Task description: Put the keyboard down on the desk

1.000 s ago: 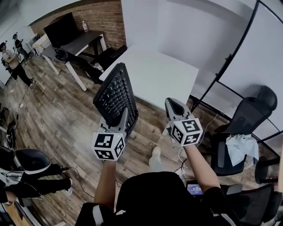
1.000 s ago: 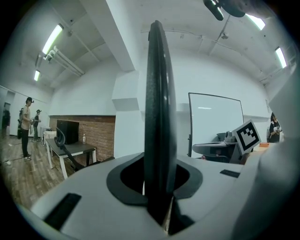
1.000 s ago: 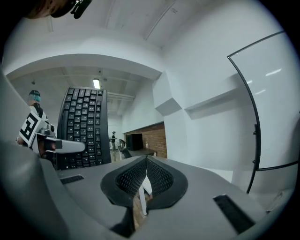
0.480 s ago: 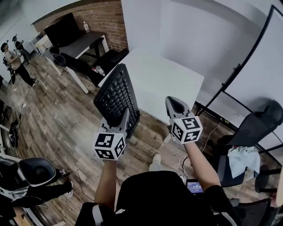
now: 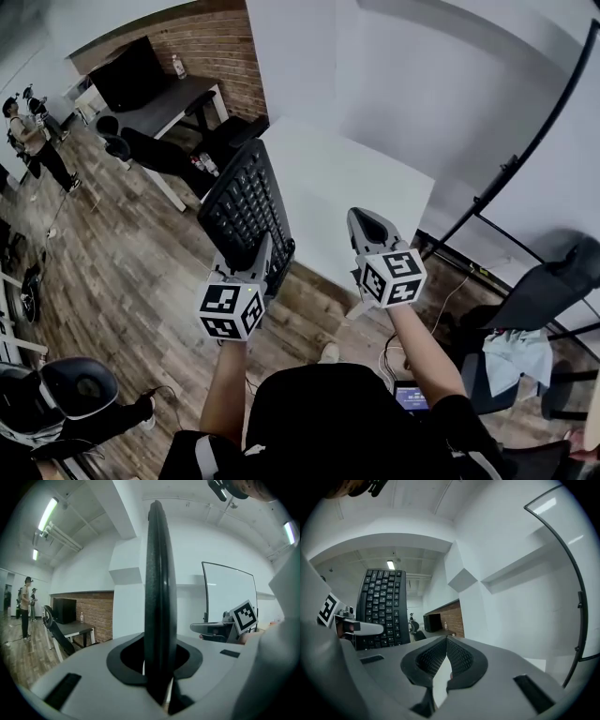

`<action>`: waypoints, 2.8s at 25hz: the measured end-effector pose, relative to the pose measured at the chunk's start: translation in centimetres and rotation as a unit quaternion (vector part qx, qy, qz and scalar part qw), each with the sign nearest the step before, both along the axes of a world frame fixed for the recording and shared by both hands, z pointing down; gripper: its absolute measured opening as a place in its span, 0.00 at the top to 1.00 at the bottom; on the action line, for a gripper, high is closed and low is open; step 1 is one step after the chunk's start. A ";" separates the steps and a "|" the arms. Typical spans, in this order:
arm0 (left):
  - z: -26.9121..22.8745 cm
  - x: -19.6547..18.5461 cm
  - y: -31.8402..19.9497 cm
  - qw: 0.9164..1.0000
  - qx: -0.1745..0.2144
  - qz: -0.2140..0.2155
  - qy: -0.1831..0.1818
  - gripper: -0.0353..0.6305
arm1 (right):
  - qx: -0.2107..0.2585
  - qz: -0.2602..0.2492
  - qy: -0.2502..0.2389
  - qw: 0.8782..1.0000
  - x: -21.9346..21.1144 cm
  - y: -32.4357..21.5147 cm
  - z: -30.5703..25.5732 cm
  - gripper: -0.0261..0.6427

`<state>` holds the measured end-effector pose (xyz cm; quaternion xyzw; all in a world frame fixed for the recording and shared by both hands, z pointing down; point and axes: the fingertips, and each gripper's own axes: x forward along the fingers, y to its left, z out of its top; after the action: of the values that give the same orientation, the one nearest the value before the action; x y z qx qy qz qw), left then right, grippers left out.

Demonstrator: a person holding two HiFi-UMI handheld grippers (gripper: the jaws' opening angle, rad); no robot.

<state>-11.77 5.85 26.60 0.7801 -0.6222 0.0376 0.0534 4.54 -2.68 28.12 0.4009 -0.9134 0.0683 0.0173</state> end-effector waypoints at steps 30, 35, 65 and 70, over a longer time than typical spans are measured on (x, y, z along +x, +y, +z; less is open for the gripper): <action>6.8 0.3 -18.9 0.992 -0.065 0.085 0.063 0.82 | -0.068 0.047 0.062 0.995 -1.4 -15.5 7.8 0.90; 8.1 -0.5 -22.1 0.988 -0.079 0.107 0.085 0.82 | -0.082 0.058 0.072 0.992 -3.0 -18.1 8.9 0.90; 16.8 0.5 -30.7 0.943 -0.177 0.203 0.195 0.81 | -0.160 0.171 0.123 0.964 -2.9 -21.8 15.7 0.90; 17.5 1.2 -30.6 0.935 -0.189 0.217 0.207 0.81 | -0.175 0.181 0.123 0.960 -2.3 -21.0 16.9 0.90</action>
<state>-10.52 -24.74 44.07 0.8620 -0.3946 0.0028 0.3183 2.29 -23.72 45.07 0.5556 -0.7902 0.1793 0.1864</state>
